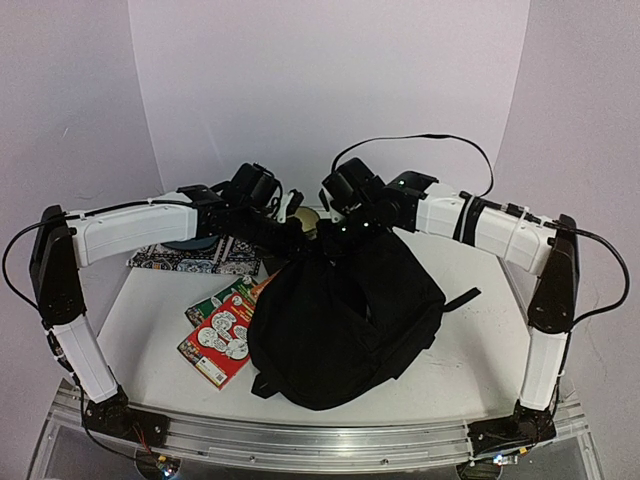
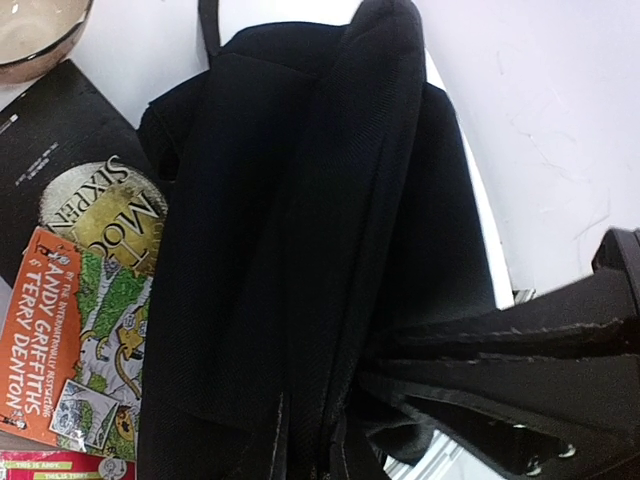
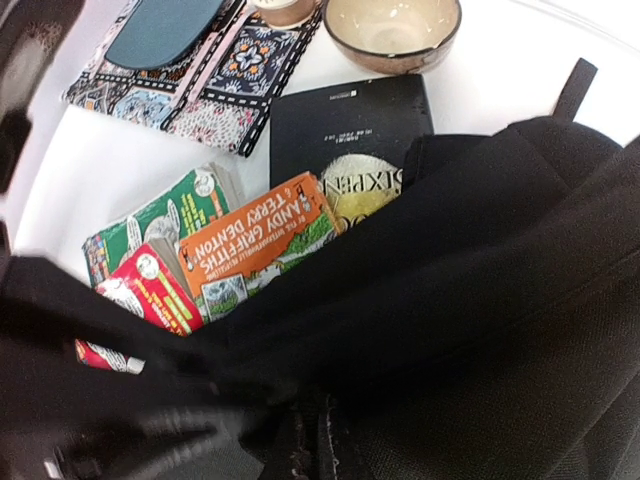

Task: Pack the student bag
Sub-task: Grab the lower front pocket of the student bag, then zip the lower front pocket of the student bag.

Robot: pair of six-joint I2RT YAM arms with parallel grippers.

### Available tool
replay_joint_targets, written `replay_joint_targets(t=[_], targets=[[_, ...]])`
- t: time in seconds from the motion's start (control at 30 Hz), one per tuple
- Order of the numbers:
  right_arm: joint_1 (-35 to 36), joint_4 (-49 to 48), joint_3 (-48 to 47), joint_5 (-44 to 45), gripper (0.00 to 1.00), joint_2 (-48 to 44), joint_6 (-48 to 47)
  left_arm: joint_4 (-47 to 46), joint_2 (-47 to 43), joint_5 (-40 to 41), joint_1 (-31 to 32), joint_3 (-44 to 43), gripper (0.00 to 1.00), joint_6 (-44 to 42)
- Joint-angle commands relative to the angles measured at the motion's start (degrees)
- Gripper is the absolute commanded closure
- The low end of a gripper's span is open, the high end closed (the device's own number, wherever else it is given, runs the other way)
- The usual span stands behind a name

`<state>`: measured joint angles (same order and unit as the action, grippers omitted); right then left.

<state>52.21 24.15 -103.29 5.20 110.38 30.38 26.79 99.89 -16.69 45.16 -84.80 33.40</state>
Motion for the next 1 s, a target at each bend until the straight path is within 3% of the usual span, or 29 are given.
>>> replay_joint_targets(t=[0.0,0.47,0.97], targets=[[0.0,-0.8,5.7,-3.7,1.00,-8.2,-1.5,-3.8,-3.7,2.8,-4.1,0.5,1.00,3.3],[0.0,-9.8,28.1,-7.6,1.00,-20.2,-4.1,-3.5,-2.2,1.7,-9.8,1.5,1.00,12.9],[-1.7,-9.7,55.9,10.6,1.00,-38.7,-1.2,-3.5,-5.1,0.7,-18.1,9.4,1.00,18.5]])
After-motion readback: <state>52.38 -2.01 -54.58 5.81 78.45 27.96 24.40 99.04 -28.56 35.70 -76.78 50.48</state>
